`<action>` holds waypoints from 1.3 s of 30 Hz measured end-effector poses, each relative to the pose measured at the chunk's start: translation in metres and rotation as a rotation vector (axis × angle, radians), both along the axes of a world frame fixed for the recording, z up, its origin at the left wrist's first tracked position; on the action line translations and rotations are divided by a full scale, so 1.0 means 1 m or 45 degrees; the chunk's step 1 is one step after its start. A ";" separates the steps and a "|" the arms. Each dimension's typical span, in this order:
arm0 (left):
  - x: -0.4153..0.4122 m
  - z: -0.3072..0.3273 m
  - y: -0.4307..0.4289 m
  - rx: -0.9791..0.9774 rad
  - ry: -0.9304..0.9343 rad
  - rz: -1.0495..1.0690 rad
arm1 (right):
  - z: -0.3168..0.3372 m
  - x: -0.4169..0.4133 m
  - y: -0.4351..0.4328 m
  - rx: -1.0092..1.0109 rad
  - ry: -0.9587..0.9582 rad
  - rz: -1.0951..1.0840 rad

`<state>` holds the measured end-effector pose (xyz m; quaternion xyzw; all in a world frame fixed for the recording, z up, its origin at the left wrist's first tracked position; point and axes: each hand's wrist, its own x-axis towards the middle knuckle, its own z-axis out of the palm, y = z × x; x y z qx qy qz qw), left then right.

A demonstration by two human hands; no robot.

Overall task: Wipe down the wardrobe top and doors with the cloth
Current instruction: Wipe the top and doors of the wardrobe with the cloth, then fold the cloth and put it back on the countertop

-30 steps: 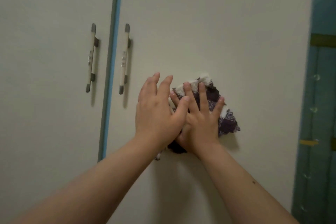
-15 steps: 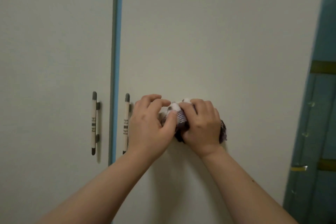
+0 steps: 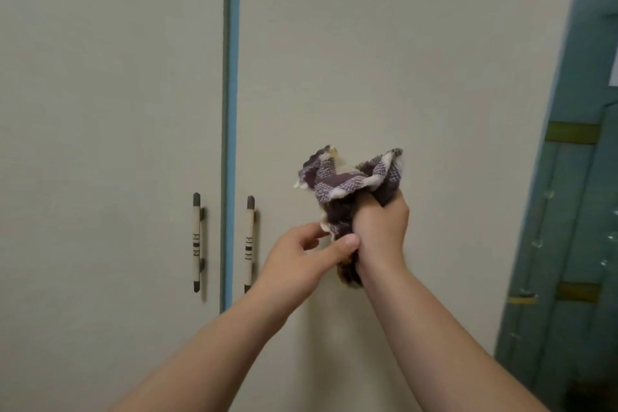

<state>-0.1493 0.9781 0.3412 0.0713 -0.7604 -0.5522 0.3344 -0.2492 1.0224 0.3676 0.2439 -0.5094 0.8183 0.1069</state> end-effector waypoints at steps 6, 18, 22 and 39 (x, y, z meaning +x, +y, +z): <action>0.014 0.013 0.012 0.470 0.212 -0.032 | 0.000 0.027 0.023 0.122 -0.247 0.475; 0.052 0.031 -0.029 1.021 0.019 -0.116 | -0.027 0.039 0.057 0.622 -0.214 0.825; 0.062 0.030 -0.047 0.610 -0.115 -0.159 | -0.030 0.041 0.049 0.679 -0.192 0.706; 0.085 0.014 -0.067 0.228 0.132 0.189 | -0.036 0.050 0.038 0.473 0.164 0.179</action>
